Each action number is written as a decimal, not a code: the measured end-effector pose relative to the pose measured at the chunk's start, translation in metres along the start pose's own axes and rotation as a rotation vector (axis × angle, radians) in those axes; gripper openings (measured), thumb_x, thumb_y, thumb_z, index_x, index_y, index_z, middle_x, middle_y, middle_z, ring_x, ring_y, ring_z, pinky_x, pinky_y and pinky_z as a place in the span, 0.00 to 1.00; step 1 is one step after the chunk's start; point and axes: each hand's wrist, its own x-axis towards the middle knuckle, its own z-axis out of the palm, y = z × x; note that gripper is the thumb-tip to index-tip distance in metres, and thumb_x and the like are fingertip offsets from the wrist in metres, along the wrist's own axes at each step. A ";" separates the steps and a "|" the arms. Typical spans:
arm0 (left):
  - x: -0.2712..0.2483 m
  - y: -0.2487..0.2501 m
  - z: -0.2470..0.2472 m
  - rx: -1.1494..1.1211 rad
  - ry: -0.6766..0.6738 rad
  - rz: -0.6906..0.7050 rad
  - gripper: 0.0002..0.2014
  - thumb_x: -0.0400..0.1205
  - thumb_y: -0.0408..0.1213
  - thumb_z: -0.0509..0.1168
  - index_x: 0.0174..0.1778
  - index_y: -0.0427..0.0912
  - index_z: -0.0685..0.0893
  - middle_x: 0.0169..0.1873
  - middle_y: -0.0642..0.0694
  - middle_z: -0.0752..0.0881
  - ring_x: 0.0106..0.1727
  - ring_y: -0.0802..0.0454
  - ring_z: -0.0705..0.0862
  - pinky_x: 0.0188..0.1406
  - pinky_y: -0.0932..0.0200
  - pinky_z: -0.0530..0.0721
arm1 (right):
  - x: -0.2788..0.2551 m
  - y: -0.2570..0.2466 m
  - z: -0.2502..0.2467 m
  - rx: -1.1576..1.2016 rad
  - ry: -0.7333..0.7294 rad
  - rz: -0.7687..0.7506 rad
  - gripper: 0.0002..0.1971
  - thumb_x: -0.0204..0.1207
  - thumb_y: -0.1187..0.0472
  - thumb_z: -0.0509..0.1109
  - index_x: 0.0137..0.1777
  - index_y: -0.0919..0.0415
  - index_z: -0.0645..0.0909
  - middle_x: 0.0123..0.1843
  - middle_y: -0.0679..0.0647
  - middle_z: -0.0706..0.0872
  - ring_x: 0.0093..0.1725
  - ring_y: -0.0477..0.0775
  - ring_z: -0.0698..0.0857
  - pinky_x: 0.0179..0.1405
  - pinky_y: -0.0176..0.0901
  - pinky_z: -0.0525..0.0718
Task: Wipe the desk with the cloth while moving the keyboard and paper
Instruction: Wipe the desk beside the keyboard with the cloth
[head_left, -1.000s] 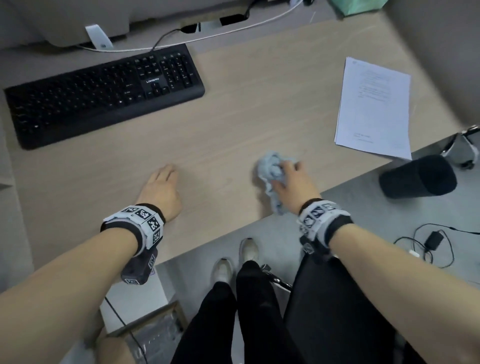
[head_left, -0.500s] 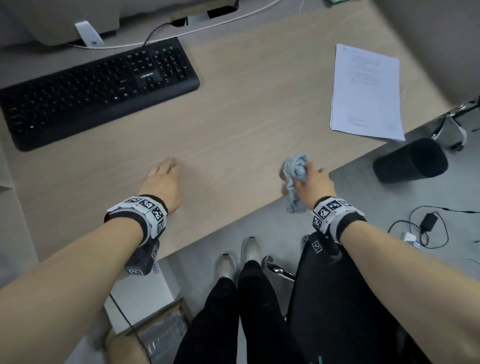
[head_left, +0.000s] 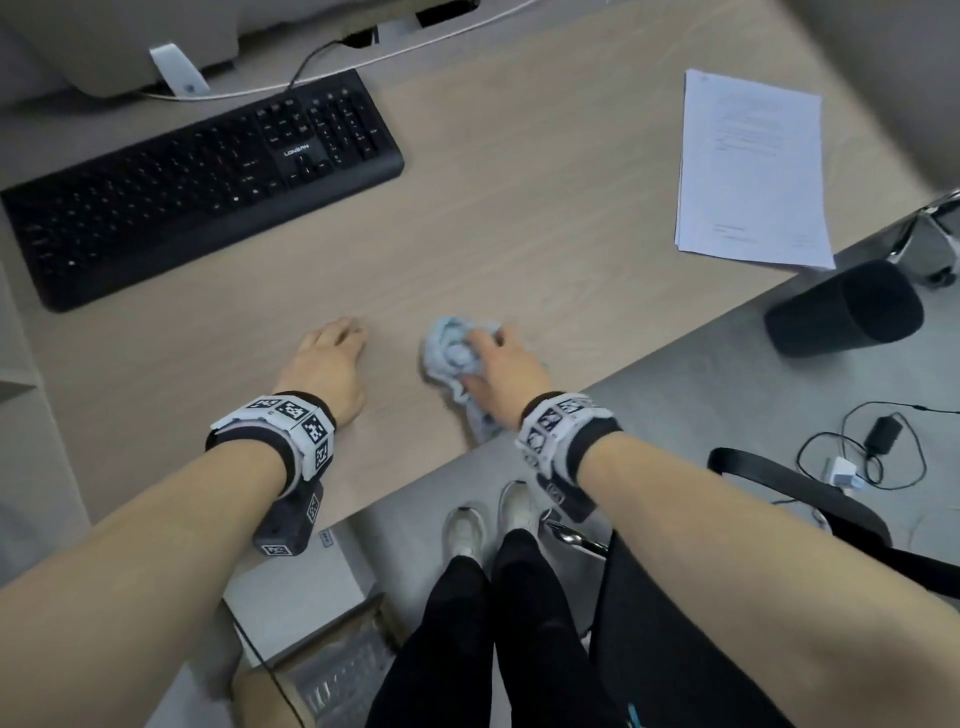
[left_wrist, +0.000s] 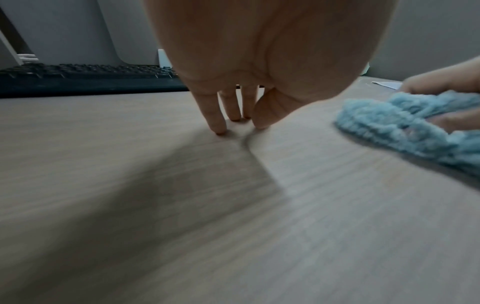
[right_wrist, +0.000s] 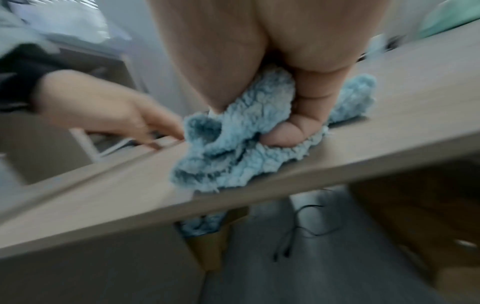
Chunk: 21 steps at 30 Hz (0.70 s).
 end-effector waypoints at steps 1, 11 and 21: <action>-0.001 0.002 -0.001 0.000 0.002 -0.002 0.37 0.74 0.28 0.63 0.82 0.44 0.64 0.84 0.46 0.59 0.83 0.42 0.58 0.82 0.52 0.58 | 0.002 0.023 -0.013 -0.004 0.045 0.078 0.23 0.81 0.60 0.65 0.75 0.54 0.66 0.69 0.66 0.70 0.57 0.71 0.85 0.58 0.61 0.84; 0.002 0.012 -0.011 -0.065 0.058 -0.055 0.29 0.74 0.28 0.60 0.74 0.42 0.75 0.77 0.44 0.71 0.76 0.38 0.67 0.77 0.49 0.68 | 0.013 0.034 -0.047 0.046 0.131 0.058 0.23 0.80 0.58 0.68 0.74 0.55 0.68 0.67 0.64 0.74 0.56 0.66 0.82 0.59 0.58 0.83; 0.009 0.028 -0.013 -0.035 -0.013 -0.166 0.28 0.72 0.30 0.60 0.72 0.39 0.73 0.71 0.39 0.71 0.72 0.37 0.68 0.73 0.49 0.69 | 0.040 0.041 -0.042 0.104 0.117 0.100 0.21 0.82 0.52 0.67 0.72 0.49 0.69 0.65 0.61 0.71 0.51 0.67 0.85 0.56 0.63 0.86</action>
